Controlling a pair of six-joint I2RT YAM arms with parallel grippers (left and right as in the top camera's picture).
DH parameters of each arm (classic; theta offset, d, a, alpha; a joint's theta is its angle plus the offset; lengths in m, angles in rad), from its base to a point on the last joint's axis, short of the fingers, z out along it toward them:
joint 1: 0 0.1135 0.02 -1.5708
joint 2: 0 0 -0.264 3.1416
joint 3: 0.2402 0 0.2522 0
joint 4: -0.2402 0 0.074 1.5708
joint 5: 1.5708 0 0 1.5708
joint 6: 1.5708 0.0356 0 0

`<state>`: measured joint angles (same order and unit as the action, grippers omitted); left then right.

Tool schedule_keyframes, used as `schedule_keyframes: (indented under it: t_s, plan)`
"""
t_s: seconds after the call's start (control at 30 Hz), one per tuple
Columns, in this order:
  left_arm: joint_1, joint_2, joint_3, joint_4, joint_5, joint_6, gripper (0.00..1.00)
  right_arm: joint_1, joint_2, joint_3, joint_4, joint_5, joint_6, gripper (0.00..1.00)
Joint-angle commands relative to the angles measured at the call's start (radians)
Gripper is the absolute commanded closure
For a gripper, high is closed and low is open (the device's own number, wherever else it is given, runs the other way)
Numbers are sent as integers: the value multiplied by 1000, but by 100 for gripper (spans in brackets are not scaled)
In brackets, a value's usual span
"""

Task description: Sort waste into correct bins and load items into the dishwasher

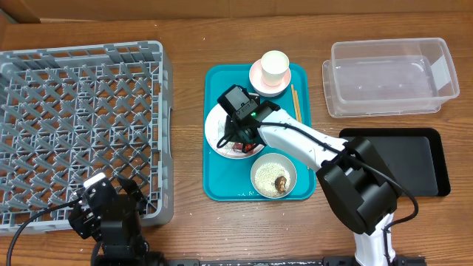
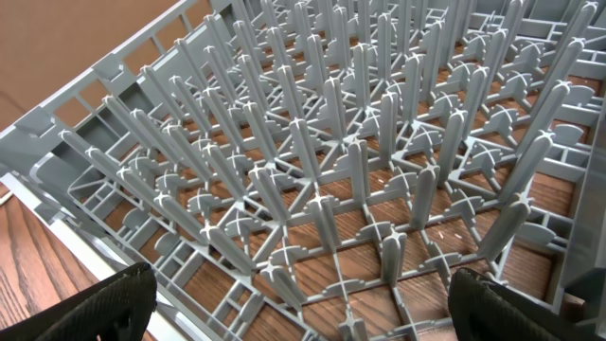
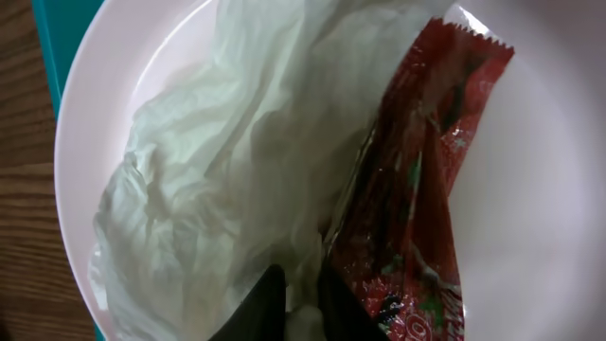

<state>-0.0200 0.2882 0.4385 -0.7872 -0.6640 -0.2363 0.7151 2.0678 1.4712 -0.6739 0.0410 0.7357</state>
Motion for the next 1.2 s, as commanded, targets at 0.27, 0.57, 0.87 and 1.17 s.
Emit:
schedule_keyframes:
  t_s: [0.27, 0.57, 0.87, 1.17]
  plan:
    - [-6, -2, 15, 0, -12, -14, 0, -6, -301, 24, -19, 45, -2, 90]
    - [-6, -2, 15, 0, -12, -14, 0, -75, -441, 24, -92, 208, -2, 94]
    - [-6, -2, 15, 0, -12, -14, 0, -467, -501, 23, -113, 267, 41, 96]
    - [-6, -2, 15, 0, -12, -14, 0, -677, -436, 22, -110, 261, 127, 71]
